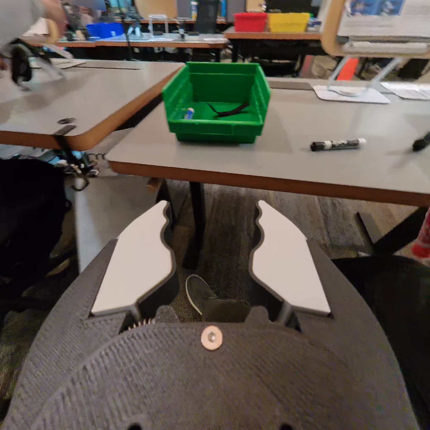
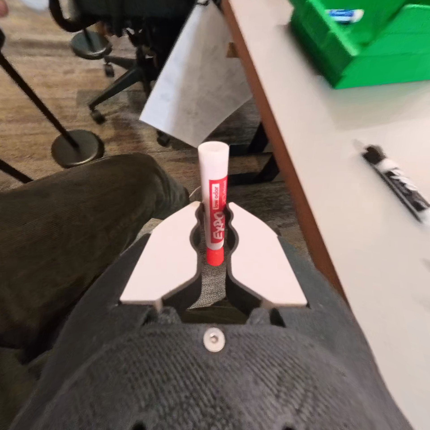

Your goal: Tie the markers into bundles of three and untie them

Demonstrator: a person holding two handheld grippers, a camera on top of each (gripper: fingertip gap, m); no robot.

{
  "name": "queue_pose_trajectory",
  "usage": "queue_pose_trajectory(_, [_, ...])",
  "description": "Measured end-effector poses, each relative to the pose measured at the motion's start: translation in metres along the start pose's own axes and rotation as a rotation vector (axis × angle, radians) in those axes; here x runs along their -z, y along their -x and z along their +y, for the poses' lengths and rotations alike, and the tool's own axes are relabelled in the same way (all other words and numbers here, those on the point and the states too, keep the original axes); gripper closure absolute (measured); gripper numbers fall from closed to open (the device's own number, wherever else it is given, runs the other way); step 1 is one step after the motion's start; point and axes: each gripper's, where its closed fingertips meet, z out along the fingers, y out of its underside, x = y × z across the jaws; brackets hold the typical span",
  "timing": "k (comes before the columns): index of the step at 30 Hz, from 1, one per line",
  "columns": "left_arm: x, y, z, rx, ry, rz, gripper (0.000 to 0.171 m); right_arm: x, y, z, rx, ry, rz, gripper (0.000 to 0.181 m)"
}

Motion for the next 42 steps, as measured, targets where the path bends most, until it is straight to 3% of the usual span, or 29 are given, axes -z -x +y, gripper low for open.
queue_pose_trajectory(3, [-0.020,-0.033,0.007,-0.074,0.034,0.078,0.100,0.018,-0.022,0.012,-0.054,-0.016,0.047,0.163])
queue_pose_trajectory(7, [-0.041,-0.061,0.029,-0.160,0.064,0.221,0.130,0.027,-0.031,0.031,-0.132,0.016,0.054,0.163])
queue_pose_trajectory(8, [-0.047,-0.061,0.040,-0.178,0.089,0.233,0.130,0.028,-0.030,0.030,-0.143,0.011,0.046,0.163])
queue_pose_trajectory(12, [-0.073,-0.046,0.091,-0.152,0.256,0.239,0.114,0.028,-0.049,0.017,-0.157,-0.013,0.058,0.163])
queue_pose_trajectory(16, [-0.093,-0.029,0.128,-0.087,0.402,0.232,0.104,0.034,-0.124,0.016,-0.175,0.017,0.206,0.163])
queue_pose_trajectory(18, [-0.109,-0.022,0.119,-0.121,0.411,0.216,0.102,0.040,-0.165,0.019,-0.161,0.049,0.295,0.163])
queue_pose_trajectory(21, [-0.145,-0.029,0.058,-0.157,0.259,0.226,0.102,0.033,-0.202,0.021,-0.100,0.129,0.314,0.163])
queue_pose_trajectory(24, [-0.161,-0.054,0.003,-0.209,0.127,0.286,0.100,0.021,-0.235,0.029,-0.015,0.245,0.360,0.163])
queue_pose_trajectory(27, [-0.166,-0.073,-0.015,-0.222,0.119,0.295,0.093,0.007,-0.258,0.035,-0.029,0.316,0.379,0.163])
queue_pose_trajectory(30, [-0.159,-0.102,-0.034,-0.044,0.104,0.401,0.091,0.000,-0.261,0.045,-0.106,0.393,0.378,0.163])
queue_pose_trajectory(34, [-0.141,-0.134,-0.023,0.183,0.164,0.574,0.092,0.004,-0.262,0.056,-0.142,0.436,0.465,0.163])
queue_pose_trajectory(38, [-0.139,-0.130,0.012,0.074,0.273,0.596,0.093,-0.001,-0.256,0.071,-0.206,0.465,0.456,0.163])
queue_pose_trajectory(42, [-0.139,-0.111,0.009,0.077,0.249,0.542,0.096,-0.004,-0.249,0.083,-0.185,0.480,0.462,0.163])
